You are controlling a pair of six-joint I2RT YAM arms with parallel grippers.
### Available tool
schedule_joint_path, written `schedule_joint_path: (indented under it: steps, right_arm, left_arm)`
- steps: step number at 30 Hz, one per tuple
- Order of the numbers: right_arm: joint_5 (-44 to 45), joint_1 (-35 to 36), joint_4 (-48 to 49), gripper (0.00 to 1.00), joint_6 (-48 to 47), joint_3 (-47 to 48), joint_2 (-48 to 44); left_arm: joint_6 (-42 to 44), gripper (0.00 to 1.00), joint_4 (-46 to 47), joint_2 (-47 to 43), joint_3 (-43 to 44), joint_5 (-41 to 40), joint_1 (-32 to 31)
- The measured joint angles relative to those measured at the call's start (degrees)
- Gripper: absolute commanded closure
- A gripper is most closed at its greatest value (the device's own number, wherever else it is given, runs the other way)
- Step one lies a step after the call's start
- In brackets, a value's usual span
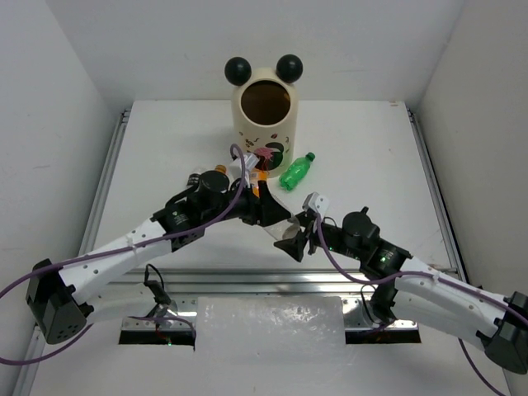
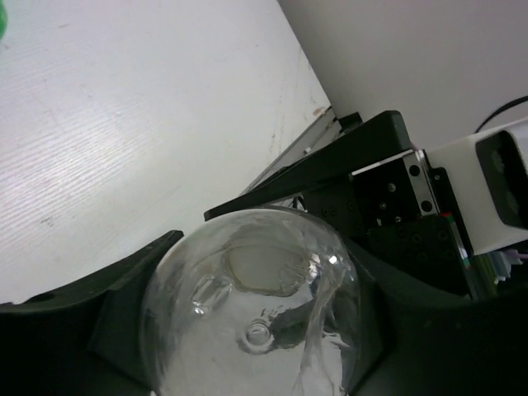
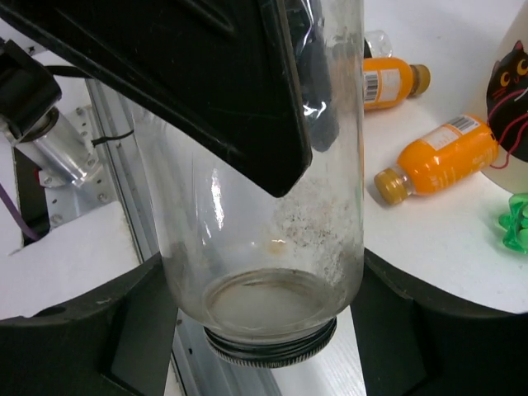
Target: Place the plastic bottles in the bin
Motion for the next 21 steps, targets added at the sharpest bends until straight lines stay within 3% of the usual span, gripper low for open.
schedule_joint_path:
  steps: [1,2,3,8,15,21]
  right_arm:
    - [0.2,0.0,0.0,0.65,0.0,0.0,-0.2]
    - [0.4,0.0,0.1,0.47,0.0,0.0,-0.3]
    - [0.7,0.0,0.2,0.02,0.0,0.0,-0.3]
    - [9.1,0.4,-1.3,0.01,1.0,0.7,-1.9]
    - [43.1,0.1,-21.0,0.01,13.6,5.6,-4.7]
    - [54.3,-0.4,-32.3,0.01,19.1,6.1,-5.0]
  left_arm:
    - [-0.1,1.0,0.1,0.0,0.1,0.2,-0.1]
    - [-0.2,1.0,0.2,-0.1,0.1,0.6,-0.2]
    - [-0.2,1.0,0.2,-0.2,0.2,0.7,-0.2]
    - [1.1,1.0,-5.2,-0.5,5.3,-6.0,-0.2]
    - [8.2,1.0,-13.3,8.0,33.1,-36.8,0.3]
    - [13.8,1.0,-13.7,23.3,52.4,-47.0,6.6]
